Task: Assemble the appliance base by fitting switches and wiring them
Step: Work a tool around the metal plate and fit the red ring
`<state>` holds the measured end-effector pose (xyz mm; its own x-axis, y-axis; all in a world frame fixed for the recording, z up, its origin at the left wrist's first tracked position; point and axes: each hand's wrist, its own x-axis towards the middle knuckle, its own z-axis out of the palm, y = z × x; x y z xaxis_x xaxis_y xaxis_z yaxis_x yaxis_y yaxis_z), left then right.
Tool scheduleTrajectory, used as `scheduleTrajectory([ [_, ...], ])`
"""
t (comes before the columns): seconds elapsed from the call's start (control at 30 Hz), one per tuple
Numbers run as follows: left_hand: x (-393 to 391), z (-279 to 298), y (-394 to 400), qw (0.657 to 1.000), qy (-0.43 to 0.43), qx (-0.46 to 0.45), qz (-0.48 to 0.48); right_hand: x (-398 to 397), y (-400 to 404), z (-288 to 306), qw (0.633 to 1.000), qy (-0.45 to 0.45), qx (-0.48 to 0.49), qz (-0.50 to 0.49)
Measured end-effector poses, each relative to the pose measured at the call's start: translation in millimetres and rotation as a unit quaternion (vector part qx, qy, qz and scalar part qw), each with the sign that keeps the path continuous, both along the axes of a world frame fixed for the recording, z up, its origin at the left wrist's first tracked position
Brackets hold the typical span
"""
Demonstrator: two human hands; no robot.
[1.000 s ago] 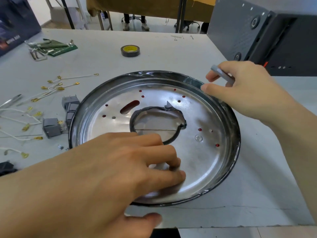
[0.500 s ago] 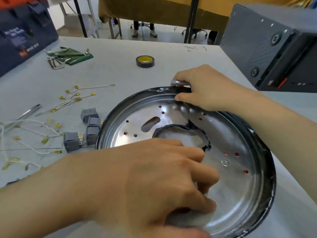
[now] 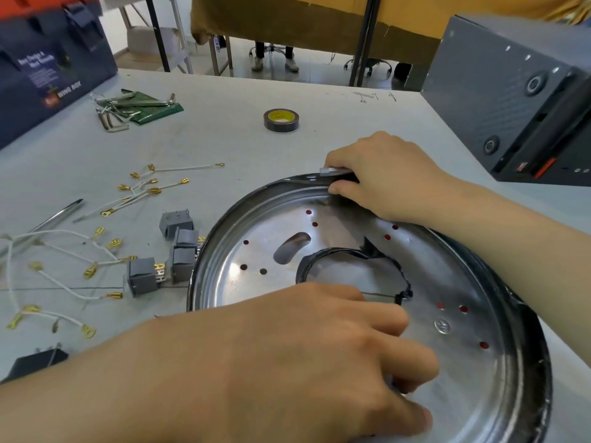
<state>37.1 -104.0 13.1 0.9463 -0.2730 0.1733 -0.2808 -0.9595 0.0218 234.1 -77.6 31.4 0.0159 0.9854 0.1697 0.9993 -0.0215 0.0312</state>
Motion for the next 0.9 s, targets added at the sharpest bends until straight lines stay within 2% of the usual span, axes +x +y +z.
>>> scheduleTrajectory([
  [0.53,-1.4,2.3,-2.7,0.999,0.011,-0.004,0.032,-1.6,6.7,1.1,0.999,0.009,-0.028,0.019],
  [0.9,-2.0,0.7,-6.8,0.999,-0.005,0.011,0.045,-3.5,9.0,-6.9,0.996,-0.077,-0.001,0.046],
])
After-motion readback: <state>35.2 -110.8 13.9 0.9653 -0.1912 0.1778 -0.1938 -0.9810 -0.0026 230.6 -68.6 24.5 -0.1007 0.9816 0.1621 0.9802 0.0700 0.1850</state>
